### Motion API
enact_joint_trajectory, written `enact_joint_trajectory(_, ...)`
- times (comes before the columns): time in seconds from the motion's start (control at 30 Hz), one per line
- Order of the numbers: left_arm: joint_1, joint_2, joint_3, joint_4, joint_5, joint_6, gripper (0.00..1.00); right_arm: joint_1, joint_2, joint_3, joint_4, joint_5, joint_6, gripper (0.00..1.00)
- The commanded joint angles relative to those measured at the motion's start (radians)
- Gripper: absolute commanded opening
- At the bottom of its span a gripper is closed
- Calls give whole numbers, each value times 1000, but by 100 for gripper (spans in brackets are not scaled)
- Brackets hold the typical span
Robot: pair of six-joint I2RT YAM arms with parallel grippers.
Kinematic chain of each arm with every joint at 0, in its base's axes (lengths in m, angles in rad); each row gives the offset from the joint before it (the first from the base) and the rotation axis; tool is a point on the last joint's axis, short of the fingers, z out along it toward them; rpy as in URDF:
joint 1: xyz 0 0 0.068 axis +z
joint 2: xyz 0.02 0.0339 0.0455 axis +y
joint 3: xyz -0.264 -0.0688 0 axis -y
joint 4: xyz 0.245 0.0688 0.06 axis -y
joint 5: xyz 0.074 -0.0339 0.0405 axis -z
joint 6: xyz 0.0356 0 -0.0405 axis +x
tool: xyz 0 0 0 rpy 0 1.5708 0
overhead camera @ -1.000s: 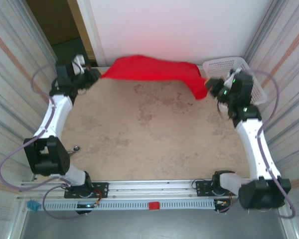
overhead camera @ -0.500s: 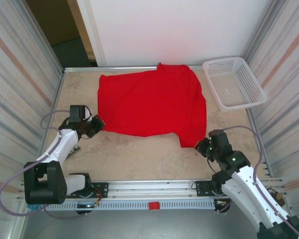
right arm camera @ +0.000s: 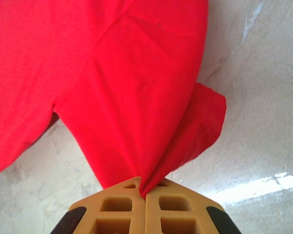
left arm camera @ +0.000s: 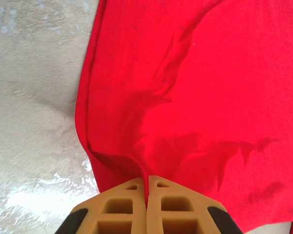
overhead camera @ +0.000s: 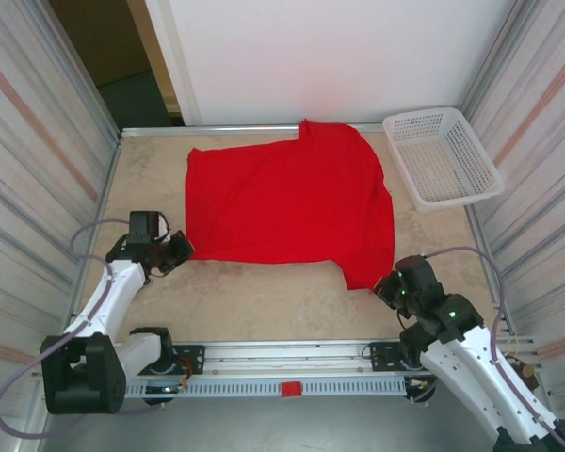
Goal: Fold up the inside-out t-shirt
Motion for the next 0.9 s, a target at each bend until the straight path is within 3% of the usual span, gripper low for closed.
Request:
enact_joint_trajectory(0.0, 0, -39, 20, -77, -47, 44, 8, 19, -21, 69, -72, 30, 28, 0)
enact_joint_trajectory(0.07, 9, -38, 27, -96, -62, 55, 30, 20, 4, 86, -62, -7, 8, 31)
enact_joint_trajectory(0.13, 39, -41, 43, -120, -79, 76, 42, 23, 37, 133, -86, -9, -8, 58)
enact_joint_trajectory(0.2, 80, -54, 70, -136, -78, 99, 50, 24, 50, 192, -120, 38, -27, 63)
enact_joint_trajectory(0.33, 126, -58, 162, -172, -66, 128, 61, 22, 91, 288, -177, 168, -62, 67)
enact_joint_trajectory(0.47, 126, -62, 184, -190, -11, 109, 62, 3, 166, 238, -156, 169, -62, 67)
enact_joint_trajectory(0.6, 110, -125, 77, -178, 19, 23, 63, -23, 213, 113, -100, 126, -39, 64)
enact_joint_trajectory(0.87, -20, -273, -162, -56, -1, -131, 63, -130, 180, -97, 25, 23, -33, 48)
